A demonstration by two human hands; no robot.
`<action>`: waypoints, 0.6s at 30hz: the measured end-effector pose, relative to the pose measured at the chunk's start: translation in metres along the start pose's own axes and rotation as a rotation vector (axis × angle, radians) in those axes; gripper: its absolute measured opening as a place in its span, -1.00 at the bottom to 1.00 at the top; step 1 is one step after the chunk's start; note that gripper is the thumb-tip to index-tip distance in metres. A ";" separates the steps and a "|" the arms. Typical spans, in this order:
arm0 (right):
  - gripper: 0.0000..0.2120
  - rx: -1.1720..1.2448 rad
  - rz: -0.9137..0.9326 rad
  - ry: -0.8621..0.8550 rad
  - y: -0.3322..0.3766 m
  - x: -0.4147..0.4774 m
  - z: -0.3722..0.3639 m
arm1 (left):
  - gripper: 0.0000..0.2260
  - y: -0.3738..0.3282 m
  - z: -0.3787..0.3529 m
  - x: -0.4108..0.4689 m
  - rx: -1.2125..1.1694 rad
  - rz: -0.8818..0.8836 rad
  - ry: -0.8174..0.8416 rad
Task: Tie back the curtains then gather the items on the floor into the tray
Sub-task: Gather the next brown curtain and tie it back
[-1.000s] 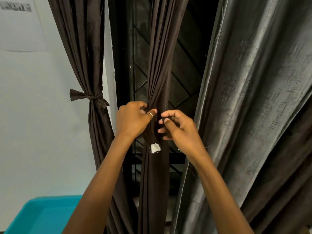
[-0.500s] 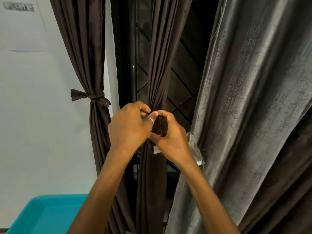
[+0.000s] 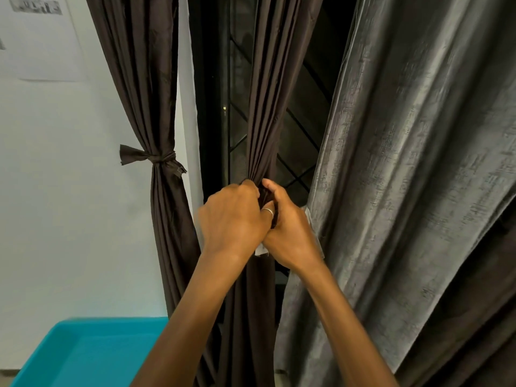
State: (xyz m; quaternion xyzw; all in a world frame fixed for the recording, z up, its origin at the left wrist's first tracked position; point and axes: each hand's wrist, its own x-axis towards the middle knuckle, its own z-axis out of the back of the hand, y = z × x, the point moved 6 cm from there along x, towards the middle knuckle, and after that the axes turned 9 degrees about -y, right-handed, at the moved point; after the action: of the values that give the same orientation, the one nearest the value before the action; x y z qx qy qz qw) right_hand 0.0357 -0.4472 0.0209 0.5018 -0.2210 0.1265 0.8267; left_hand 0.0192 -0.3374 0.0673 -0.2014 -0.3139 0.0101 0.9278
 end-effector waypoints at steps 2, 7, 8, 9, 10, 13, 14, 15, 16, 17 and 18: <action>-0.27 0.014 0.020 -0.007 -0.001 0.002 0.000 | -0.68 -0.006 0.001 -0.001 0.082 -0.028 -0.011; -0.26 0.146 0.045 -0.053 -0.003 -0.001 -0.002 | -0.81 -0.017 0.009 -0.005 0.157 -0.057 -0.061; -0.22 0.214 0.023 -0.070 -0.005 -0.003 -0.003 | -0.82 -0.017 0.011 -0.006 0.164 -0.058 -0.077; -0.19 0.287 -0.007 -0.086 -0.006 -0.006 -0.004 | -0.81 -0.018 0.014 -0.007 0.173 -0.060 -0.097; -0.19 0.354 -0.039 -0.101 -0.008 -0.010 -0.008 | -0.80 -0.019 0.016 -0.008 0.177 -0.067 -0.118; -0.50 0.414 -0.079 -0.198 -0.012 -0.020 -0.019 | -0.78 -0.028 0.019 -0.011 0.147 -0.094 -0.162; -0.60 0.395 -0.086 -0.231 -0.012 -0.022 -0.021 | -0.77 -0.031 0.017 -0.011 0.115 -0.094 -0.157; -0.64 0.397 -0.086 -0.236 -0.012 -0.022 -0.026 | -0.76 -0.033 0.015 -0.009 0.082 -0.091 -0.144; -0.67 0.398 -0.090 -0.225 -0.013 -0.022 -0.030 | -0.76 -0.032 0.013 -0.007 0.054 -0.089 -0.130; -0.74 0.406 -0.101 -0.212 -0.015 -0.022 -0.034 | -0.75 -0.032 0.012 -0.005 0.037 -0.102 -0.127; -0.84 0.382 -0.089 -0.192 -0.017 -0.022 -0.037 | -0.74 -0.030 0.012 -0.002 0.038 -0.134 -0.134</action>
State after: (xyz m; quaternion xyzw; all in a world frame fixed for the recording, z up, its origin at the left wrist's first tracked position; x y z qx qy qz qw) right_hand 0.0331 -0.4221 -0.0180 0.6683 -0.2481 0.0810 0.6966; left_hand 0.0072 -0.3613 0.0863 -0.1612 -0.3875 -0.0325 0.9071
